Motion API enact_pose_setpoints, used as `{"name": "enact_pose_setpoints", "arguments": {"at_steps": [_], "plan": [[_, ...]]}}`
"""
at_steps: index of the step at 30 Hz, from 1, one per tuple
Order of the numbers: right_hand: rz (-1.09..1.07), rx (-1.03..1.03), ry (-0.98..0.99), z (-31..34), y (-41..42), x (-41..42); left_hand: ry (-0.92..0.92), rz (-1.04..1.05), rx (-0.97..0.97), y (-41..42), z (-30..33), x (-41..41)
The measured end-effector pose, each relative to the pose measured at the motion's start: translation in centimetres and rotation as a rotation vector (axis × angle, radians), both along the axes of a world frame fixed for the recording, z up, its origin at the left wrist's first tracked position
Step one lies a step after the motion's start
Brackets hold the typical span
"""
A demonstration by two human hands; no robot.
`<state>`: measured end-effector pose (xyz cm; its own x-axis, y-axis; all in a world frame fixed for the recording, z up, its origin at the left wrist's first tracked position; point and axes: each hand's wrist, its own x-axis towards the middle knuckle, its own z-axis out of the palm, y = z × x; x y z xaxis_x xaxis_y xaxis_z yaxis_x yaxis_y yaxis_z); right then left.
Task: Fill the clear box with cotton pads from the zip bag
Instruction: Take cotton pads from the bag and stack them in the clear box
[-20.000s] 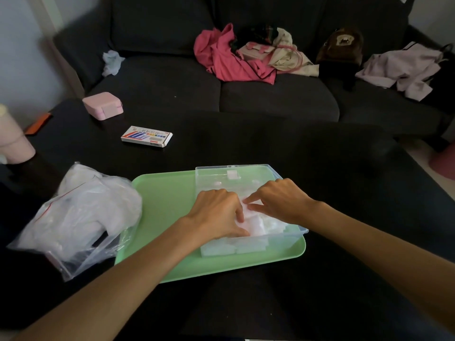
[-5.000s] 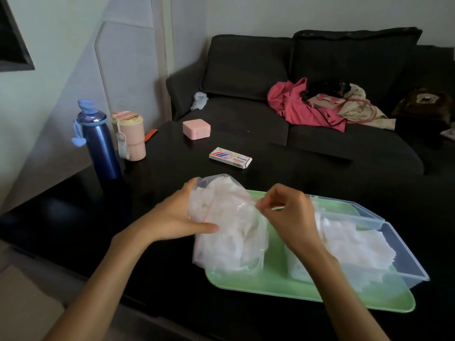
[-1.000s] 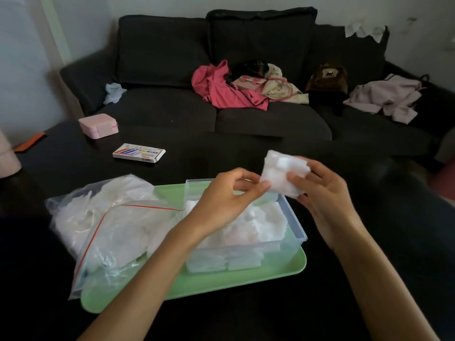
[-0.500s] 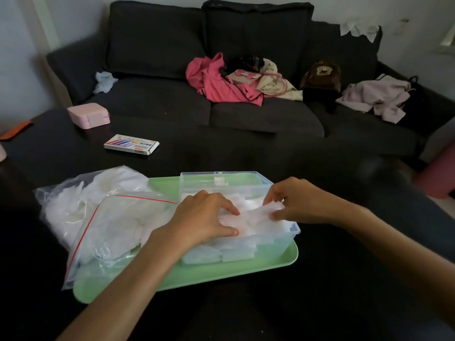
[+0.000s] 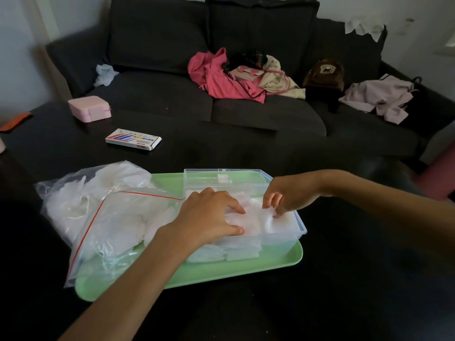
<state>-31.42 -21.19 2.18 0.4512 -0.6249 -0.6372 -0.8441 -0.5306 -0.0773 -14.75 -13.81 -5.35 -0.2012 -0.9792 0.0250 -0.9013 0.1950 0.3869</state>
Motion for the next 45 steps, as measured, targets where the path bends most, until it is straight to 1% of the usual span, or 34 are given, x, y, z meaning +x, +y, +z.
{"name": "enact_pose_setpoints", "arguments": {"at_steps": [3,7,10,11,13,14,17,22,24,27,28,33,38,39,41,44,45], "plan": [[0.022,-0.022,0.013,-1.2,0.2,-0.1,0.004,0.006,0.003,-0.1,-0.1,0.0],[0.028,-0.130,-0.090,-2.2,0.8,-0.8,0.012,0.022,0.001,-0.2,-0.1,0.0],[0.121,-0.256,-0.166,-1.1,0.8,-1.1,-0.001,0.016,-0.005,-0.1,-0.1,0.0],[0.150,-0.265,-0.202,-0.3,0.7,-1.0,-0.008,0.008,-0.007,-0.1,0.0,0.0],[0.178,-0.186,-0.227,0.9,0.5,-0.8,-0.009,0.001,-0.008,-0.1,0.0,0.0],[0.181,-0.125,-0.181,1.1,0.5,-0.7,-0.004,0.001,-0.010,-0.1,0.0,-0.1],[0.150,0.006,0.079,0.4,0.6,0.0,0.005,0.008,-0.019,0.0,0.0,0.0],[0.128,0.183,0.243,-0.9,1.1,1.0,0.004,0.011,-0.024,0.0,0.0,-0.1],[0.106,0.238,0.237,-0.8,1.2,1.1,0.003,0.011,-0.025,0.0,0.0,0.0],[0.044,0.198,0.113,0.5,0.3,0.9,-0.003,0.000,-0.015,0.0,0.0,0.0],[0.044,0.200,0.108,0.9,0.1,0.9,-0.008,-0.001,-0.015,0.0,0.1,0.0],[0.020,0.306,0.227,-0.4,0.4,1.3,-0.015,0.005,-0.014,-0.1,0.2,-0.1],[-0.013,0.332,0.276,-0.8,0.1,1.9,0.020,0.001,0.028,-0.2,0.1,0.0],[-0.027,0.322,0.249,-0.2,0.0,1.8,0.041,-0.002,0.043,-0.2,0.2,0.0],[-0.061,0.257,0.114,1.5,0.1,1.3,0.089,-0.022,0.084,0.1,0.5,0.2],[-0.113,0.046,-0.190,3.7,1.2,-0.1,0.220,-0.015,0.125,1.4,1.8,0.9],[-0.103,-0.040,-0.300,4.0,2.1,0.4,0.256,0.031,0.083,2.7,2.8,2.3]]}}
